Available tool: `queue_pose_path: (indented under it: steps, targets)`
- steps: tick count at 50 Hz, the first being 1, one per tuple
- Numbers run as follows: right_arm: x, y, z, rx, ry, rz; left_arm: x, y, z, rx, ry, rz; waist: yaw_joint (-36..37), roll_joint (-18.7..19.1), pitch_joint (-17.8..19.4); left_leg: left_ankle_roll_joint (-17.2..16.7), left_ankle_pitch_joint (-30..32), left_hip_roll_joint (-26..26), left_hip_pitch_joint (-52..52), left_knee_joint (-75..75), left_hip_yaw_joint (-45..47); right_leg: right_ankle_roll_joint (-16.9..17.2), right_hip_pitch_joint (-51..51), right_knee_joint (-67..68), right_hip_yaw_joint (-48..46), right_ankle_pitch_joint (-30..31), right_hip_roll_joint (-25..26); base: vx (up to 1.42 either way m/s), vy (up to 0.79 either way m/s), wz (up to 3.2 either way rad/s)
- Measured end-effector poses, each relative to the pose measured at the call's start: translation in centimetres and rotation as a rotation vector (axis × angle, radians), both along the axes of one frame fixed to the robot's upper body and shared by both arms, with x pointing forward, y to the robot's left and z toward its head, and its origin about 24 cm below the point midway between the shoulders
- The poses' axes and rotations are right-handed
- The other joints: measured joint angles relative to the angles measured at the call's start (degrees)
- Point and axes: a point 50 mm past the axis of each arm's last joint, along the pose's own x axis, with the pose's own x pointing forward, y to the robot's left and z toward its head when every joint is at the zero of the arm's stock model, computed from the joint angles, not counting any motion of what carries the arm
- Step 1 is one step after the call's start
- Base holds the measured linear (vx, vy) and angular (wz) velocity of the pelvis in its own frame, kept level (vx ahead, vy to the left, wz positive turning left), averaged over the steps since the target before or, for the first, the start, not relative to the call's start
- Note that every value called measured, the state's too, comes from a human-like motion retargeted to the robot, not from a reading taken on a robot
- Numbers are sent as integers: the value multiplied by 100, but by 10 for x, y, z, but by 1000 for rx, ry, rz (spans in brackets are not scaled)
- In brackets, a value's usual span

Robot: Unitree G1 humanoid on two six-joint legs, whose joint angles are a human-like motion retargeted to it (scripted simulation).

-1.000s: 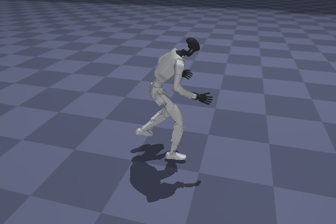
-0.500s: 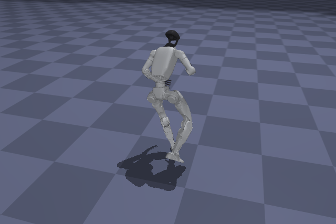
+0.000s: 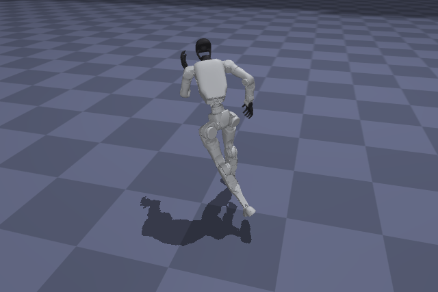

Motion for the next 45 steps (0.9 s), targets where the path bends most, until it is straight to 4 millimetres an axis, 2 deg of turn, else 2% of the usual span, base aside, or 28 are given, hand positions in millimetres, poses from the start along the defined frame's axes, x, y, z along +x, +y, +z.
queue_pose_path:
  steps: [2,3,5,7,8,9,11,14,15,16,18,20,22,23,25,27,28,30,31,32,33,34,35,37,38,40,43,45]
  targets:
    - [30,15,15,234,-129,-84,40,7,-57,-8,323,31,193,252,0,306,-160,536,-1075,1896,872,-508,-299,1176,-321,-451,-154,89,-16,139]
    - [48,25,26,338,-191,-107,54,10,-94,-24,500,7,331,364,0,607,-456,948,-1605,2781,1301,-726,-504,1918,-467,-795,-232,87,-18,118]
    - [90,46,61,411,-324,-61,64,18,-174,-89,837,-50,628,449,0,1260,-1308,1642,-2532,4288,1922,-1012,-774,3240,-683,-1422,-456,87,-20,107]
    - [129,67,119,335,-513,65,45,40,-244,-183,1114,-64,976,396,0,1572,-1894,1952,-3312,5233,2281,-1147,-745,4098,-744,-1954,-712,88,-17,106]
    - [143,76,156,313,-629,129,30,54,-273,-147,1235,19,1182,377,0,1723,-2104,1918,-3690,5480,2339,-1156,-611,4245,-800,-2112,-793,86,-13,98]
    - [151,85,194,293,-751,189,10,70,-297,-117,1348,95,1427,347,0,1738,-2199,1873,-4039,5552,2448,-1171,-454,4306,-831,-2218,-847,87,-10,81]
    - [151,102,270,249,-1006,297,-35,100,-327,-66,1550,217,2018,271,0,1604,-2215,1845,-4628,5295,2791,-1183,-82,4225,-832,-2250,-889,93,-2,34]
    - [117,125,366,148,-1381,440,-90,135,-342,-10,1754,325,2878,67,0,1654,-2101,1946,-5170,3898,3525,-1044,511,3577,-776,-1692,-898,99,7,20]
    - [101,133,391,107,-1500,479,-105,145,-341,8,1804,358,3111,-31,0,1690,-2004,1993,-5258,3224,3802,-994,709,3265,-726,-1386,-886,111,15,18]
    - [85,140,407,81,-1602,505,-118,151,-342,21,1847,396,3325,-172,-22,1704,-1886,2022,-5265,2482,4082,-923,822,3137,-563,-1042,-921,118,19,12]
    - [55,153,428,75,-1787,551,-140,161,-344,24,1925,459,3668,-430,-75,1680,-1672,1950,-5269,865,4353,-738,1064,2794,-124,-303,-911,126,23,-2]
    - [34,169,425,183,-1881,614,-156,161,-351,-237,1944,299,3995,-723,-61,1406,-1488,1774,-4926,-970,4160,-426,1570,2213,579,455,-809,132,27,-51]
    - [21,180,411,310,-1891,698,-153,162,-354,-149,1949,402,4249,-979,-26,1137,-1315,1827,-4632,-1854,3889,-149,1990,2037,1297,848,-725,136,31,-65]
    - [18,184,402,356,-1871,731,-143,157,-356,-177,1912,376,4339,-1089,-10,1051,-1178,1947,-4536,-1846,3973,-113,2106,2152,1547,944,-699,135,34,-24]
    - [21,189,383,362,-1807,744,-112,147,-354,-173,1810,330,4311,-1219,0,1096,-1177,2141,-4513,-1110,4215,-305,2068,2980,1568,797,-754,131,37,53]
    - [40,189,357,278,-1685,684,-66,132,-343,-133,1674,291,3929,-1183,0,1352,-1753,2026,-4729,14,3944,-721,1708,4485,1142,178,-897,122,39,167]
    - [55,190,337,238,-1580,642,-40,121,-333,-118,1589,247,3694,-1226,0,1484,-1982,1808,-4626,187,3844,-868,1507,5171,1044,-137,-1003,119,36,210]
    - [89,183,283,150,-1321,533,19,95,-295,-77,1385,144,3159,-1329,0,1622,-2338,1381,-4426,530,3649,-959,936,6565,1052,-719,-1047,120,26,229]
    - [102,171,249,79,-1176,466,46,78,-265,-30,1260,89,2973,-1327,0,1663,-2515,1262,-4302,710,3559,-875,546,7137,1163,-927,-919,123,15,209]
    - [109,156,214,11,-1035,407,67,59,-229,25,1126,44,2802,-1299,0,1701,-2673,1160,-4143,814,3458,-805,143,7613,1255,-1115,-770,124,8,172]
    - [108,137,180,-50,-907,359,81,39,-189,91,978,16,2661,-1219,0,1731,-2791,1094,-3915,766,3334,-763,-282,7899,1305,-1262,-581,124,5,153]
    - [99,116,151,-102,-794,318,87,19,-148,144,822,1,2500,-1103,0,1753,-2860,1065,-3722,739,3204,-725,-731,8030,1272,-1351,-450,125,2,140]
    - [85,95,126,-150,-688,284,84,-1,-107,187,662,-7,2330,-969,0,1772,-2905,1055,-3548,721,3071,-688,-1192,8084,1196,-1411,-349,126,0,134]
    - [50,55,93,-204,-514,237,65,-26,-36,202,373,9,1853,-632,0,1570,-2576,1045,-2773,-175,2647,-706,-1712,7165,852,-1417,-192,129,-4,137]
    - [31,38,83,-229,-425,228,50,-34,-7,196,247,11,1558,-469,0,1459,-2353,1080,-2478,-473,2413,-668,-1903,6535,650,-1350,-158,135,-9,150]
    - [-4,8,70,-276,-259,227,15,-45,37,190,27,4,964,-167,0,1190,-1774,1218,-1923,-1067,1959,-540,-2062,4773,255,-1054,-53,141,-16,150]
    - [-44,-21,57,-283,-47,196,-28,-47,67,210,-200,-40,135,-6,0,699,-839,1350,-1054,-1721,1514,-167,-1782,1453,-192,-507,61,151,-30,134]
    - [-68,-32,48,-213,59,124,-41,-41,73,212,-265,-53,-303,-8,0,386,-241,1448,-232,-2258,1262,159,-1511,-139,-468,-436,89,160,-45,113]
